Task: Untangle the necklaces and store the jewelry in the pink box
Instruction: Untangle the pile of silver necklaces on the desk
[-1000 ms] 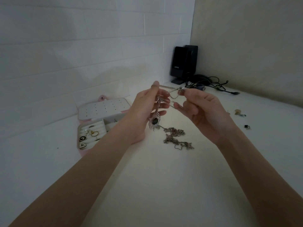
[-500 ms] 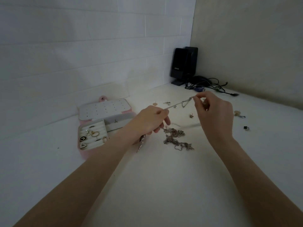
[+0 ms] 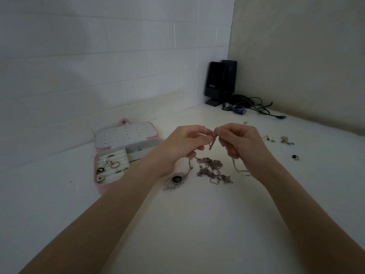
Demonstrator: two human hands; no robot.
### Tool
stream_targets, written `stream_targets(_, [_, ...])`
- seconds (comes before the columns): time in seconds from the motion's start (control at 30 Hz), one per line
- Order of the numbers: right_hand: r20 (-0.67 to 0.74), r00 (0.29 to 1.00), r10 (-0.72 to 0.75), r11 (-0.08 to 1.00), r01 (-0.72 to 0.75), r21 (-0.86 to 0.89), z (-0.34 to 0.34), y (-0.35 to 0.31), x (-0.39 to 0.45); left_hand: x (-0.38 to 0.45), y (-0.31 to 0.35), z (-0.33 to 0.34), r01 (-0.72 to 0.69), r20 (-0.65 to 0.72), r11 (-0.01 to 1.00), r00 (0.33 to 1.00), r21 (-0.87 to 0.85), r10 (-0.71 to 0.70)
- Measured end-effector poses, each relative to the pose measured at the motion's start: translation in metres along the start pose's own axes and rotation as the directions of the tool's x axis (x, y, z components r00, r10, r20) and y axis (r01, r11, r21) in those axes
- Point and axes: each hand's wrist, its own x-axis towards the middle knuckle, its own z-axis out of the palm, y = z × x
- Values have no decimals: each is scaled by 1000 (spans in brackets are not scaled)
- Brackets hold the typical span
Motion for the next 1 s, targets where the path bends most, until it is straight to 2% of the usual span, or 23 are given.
stream_targets(0.3, [-3,1000,18,1000,-18,-19,5,2,0,3,-2,-1,-80,-30,990,996,112,84])
stream_targets(0.47, [-10,1000,11,998,-12,-54,5,5,0,5,-6,2,-154,-107,978,980,142,170])
stream_targets(0.6, [-16,1000,18,998,-19,-53,5,6,1,7,-5,1,-170,-115,965,974,200,195])
stream_targets(0.67, [-35,999,0,998,-3,-62,4,6,1,7,-4,-1,-133,-114,981,982,138,149])
stream_targets(0.8, [-32,999,-30,998,28,-59,5,6,2,3,-4,-3,-18,-64,993,998,-118,10])
stream_targets(0.9, [-30,998,-61,994,57,-98,6,7,2,3,-2,-5,45,-48,982,997,-184,-55])
stream_targets(1.0, [-103,986,-130,977,109,-183,6,6,4,4,-1,-5,80,-66,960,993,-268,-101])
